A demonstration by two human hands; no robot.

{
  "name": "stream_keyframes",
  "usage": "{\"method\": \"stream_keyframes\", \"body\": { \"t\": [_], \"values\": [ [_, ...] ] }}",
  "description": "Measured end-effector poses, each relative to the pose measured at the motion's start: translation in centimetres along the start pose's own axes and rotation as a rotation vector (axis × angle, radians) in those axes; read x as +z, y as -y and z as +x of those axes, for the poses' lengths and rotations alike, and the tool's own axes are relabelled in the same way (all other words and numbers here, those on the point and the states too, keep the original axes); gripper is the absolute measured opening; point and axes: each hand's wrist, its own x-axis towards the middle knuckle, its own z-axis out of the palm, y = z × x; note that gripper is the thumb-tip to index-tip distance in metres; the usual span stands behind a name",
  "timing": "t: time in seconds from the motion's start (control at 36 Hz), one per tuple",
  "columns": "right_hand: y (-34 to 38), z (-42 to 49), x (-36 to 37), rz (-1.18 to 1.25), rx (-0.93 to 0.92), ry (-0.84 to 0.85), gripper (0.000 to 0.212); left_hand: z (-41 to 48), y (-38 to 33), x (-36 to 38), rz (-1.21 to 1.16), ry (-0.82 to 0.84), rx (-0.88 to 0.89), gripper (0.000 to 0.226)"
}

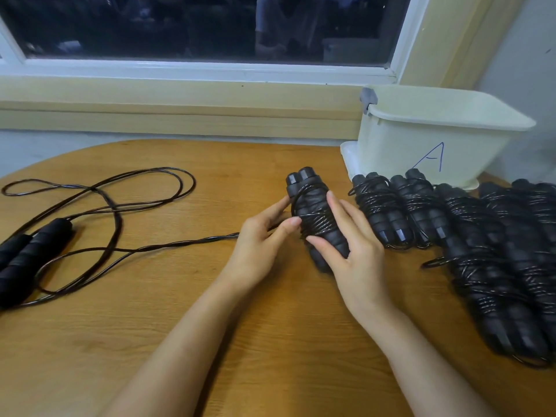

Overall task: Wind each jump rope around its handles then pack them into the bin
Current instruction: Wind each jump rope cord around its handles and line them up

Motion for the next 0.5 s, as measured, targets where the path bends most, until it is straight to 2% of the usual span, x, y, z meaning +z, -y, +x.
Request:
{"method": "stream_keyframes", "body": {
  "t": [0.11, 0.22, 0.28, 0.42, 0.5],
  "values": [
    [0.5, -0.2, 0.3, 0.234, 0.130, 0.024, 0.067, 0.3, -0.1, -0.4, -0.089, -0.079, -0.033, 0.067],
    [1.1, -0.3, 0.3, 0.436, 0.231, 0.038, 0.065, 0.2, -0.1, -0.2, -0.154, -0.079, -0.072, 0.037],
    [1.3, -0.3, 0.2, 0.512, 0.269, 0.039, 0.066, 0.1, -0.3, 0.0, -0.184, -0.057, -0.085, 0.030],
    [1.4, -0.2, 0.0, 0.568, 0.296, 0.069, 0.062, -0.1, -0.6, -0.3, -0.263, -0.031, -0.142, 0.020],
    [1.0, 0.0, 0.1, 0.509, 0.282, 0.106, 0.060, -0.1, -0.6, -0.2, -0.295, -0.071, -0.176, 0.025]
  ]
}}
